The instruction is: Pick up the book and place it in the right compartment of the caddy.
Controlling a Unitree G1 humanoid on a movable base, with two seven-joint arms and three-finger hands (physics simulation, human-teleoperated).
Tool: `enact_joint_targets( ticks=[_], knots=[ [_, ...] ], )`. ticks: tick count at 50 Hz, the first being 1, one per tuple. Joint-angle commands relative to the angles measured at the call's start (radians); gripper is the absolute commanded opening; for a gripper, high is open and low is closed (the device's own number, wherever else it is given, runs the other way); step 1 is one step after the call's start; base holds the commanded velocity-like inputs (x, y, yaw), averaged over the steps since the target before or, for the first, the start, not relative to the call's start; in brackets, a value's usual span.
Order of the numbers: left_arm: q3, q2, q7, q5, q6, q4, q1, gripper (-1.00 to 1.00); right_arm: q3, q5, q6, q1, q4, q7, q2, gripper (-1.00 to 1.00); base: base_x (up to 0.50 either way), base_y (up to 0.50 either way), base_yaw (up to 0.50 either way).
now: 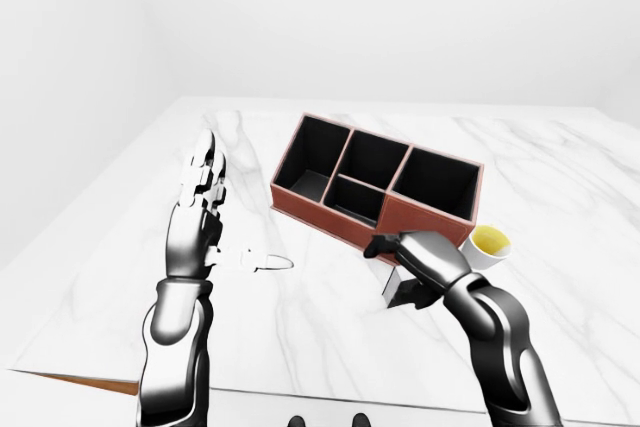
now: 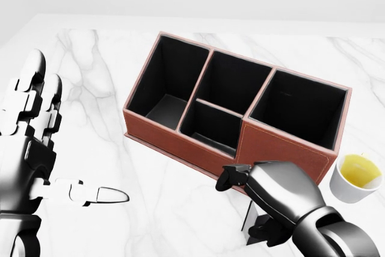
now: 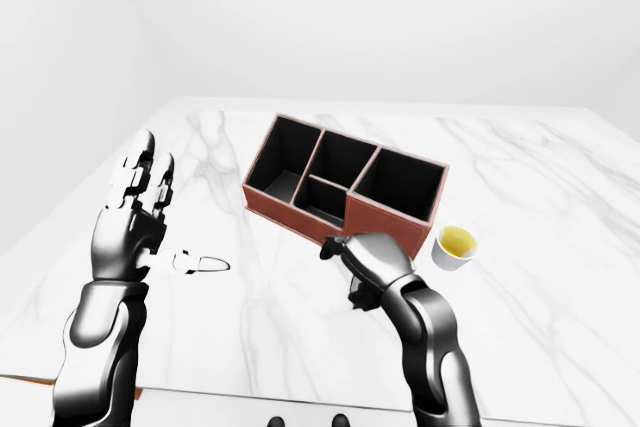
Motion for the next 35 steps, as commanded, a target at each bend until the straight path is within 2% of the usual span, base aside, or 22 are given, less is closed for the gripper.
enact_joint_targets(
  ticks=[1, 19, 35],
  knots=[
    [0.001, 0.003, -0.001, 0.0, 0.0, 0.009, -0.008, 1.0, -0.003, -0.063, 0.0, -0.02, 0.095, 0.0, -0.015, 0.11, 0.0, 0.0, 0.0],
    [0.006, 0.003, -0.003, -0.008, 0.0, 0.025, -0.003, 1.0, 0.013, -0.113, 0.0, -0.005, 0.133, 0.0, -0.017, 0.12, 0.0, 0.0, 0.0],
    [0.013, 0.003, -0.003, -0.013, 0.0, 0.038, 0.005, 1.0, 0.0, -0.137, 0.0, -0.054, 0.194, 0.0, -0.029, 0.13, 0.0, 0.0, 0.0]
  ],
)
